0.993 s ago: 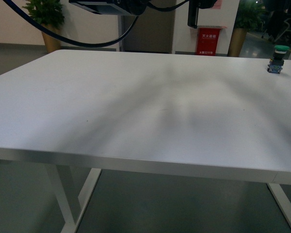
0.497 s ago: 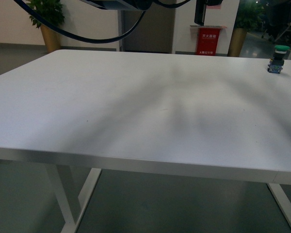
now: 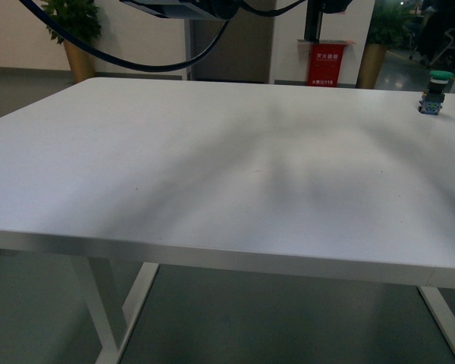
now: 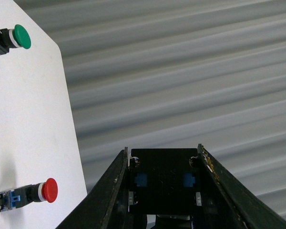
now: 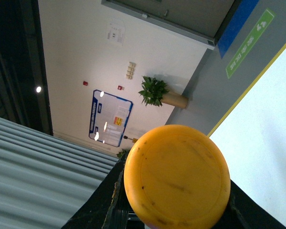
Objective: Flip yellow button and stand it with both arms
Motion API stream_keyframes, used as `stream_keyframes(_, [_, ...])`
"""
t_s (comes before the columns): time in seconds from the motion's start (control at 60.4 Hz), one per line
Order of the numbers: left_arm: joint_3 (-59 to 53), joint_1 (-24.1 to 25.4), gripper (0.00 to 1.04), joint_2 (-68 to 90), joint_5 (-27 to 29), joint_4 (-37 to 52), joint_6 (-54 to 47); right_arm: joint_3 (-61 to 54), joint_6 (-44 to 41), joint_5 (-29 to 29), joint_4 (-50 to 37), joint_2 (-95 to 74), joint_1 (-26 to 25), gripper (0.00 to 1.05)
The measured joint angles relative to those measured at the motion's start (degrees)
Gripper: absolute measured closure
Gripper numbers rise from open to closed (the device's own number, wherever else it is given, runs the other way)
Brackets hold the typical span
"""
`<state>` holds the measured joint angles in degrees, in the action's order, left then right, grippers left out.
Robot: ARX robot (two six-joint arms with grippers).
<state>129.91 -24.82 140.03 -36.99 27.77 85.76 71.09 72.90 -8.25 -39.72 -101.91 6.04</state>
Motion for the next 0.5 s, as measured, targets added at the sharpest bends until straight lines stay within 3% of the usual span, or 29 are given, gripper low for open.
stream_keyframes(0.265, [0.09, 0.09, 0.69, -0.09, 0.11, -1.29, -1.07, -0.24, 0.98, 0.7, -0.46, 0.0, -0.02, 0.74])
stream_keyframes(0.497, [-8.24, 2.34, 0.29, -5.66, -0.74, -4.59, -10.36, -1.38, -0.85, 0.72, -1.05, 0.0, -0.42, 0.75])
